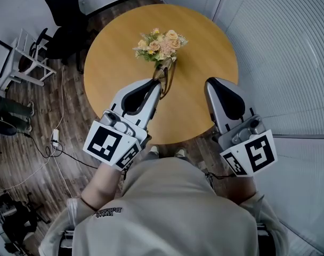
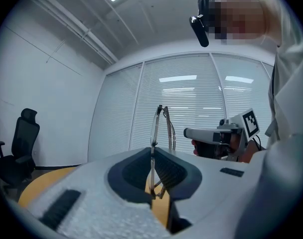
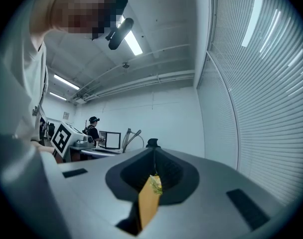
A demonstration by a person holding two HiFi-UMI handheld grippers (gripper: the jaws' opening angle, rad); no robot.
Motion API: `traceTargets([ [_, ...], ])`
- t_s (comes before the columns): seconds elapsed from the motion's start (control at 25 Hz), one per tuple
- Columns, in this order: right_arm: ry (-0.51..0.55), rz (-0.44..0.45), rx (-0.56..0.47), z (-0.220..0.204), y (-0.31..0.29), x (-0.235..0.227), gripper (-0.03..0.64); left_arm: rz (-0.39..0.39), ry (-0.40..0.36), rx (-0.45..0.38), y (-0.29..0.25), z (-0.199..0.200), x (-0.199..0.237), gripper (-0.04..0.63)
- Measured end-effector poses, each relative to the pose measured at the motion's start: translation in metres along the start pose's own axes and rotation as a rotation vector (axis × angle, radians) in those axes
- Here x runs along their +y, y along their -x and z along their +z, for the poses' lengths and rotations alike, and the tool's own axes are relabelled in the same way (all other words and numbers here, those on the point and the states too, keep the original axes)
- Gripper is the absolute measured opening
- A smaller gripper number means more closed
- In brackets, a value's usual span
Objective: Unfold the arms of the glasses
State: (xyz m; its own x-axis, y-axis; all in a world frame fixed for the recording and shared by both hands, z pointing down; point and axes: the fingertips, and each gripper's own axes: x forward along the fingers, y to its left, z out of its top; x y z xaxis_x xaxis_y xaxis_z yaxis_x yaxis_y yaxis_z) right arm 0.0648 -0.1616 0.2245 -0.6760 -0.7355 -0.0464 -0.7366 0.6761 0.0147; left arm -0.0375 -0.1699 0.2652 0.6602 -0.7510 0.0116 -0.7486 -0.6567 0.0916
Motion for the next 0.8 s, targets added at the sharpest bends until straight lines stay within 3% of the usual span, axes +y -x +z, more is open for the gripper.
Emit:
traceTargets([
  [0.2,-0.055,0.046,-0.036,0.009,-0.007,0.007,0.034,0.022,-0.054,0.016,0.0,-0.004,-0.001,0.038],
  [0.4,-0.019,0.124,-0.003,0.015,-0.025,0.022,0.035,0.02,-0.126,0.048,-0.004,-0.011,-0.005,0.037],
  [0.8,-0.033,0.125,0.044,0.012,-0.04,0.023,0.035,0.026,-0.168,0.076,-0.008,-0.017,-0.009,0.037],
])
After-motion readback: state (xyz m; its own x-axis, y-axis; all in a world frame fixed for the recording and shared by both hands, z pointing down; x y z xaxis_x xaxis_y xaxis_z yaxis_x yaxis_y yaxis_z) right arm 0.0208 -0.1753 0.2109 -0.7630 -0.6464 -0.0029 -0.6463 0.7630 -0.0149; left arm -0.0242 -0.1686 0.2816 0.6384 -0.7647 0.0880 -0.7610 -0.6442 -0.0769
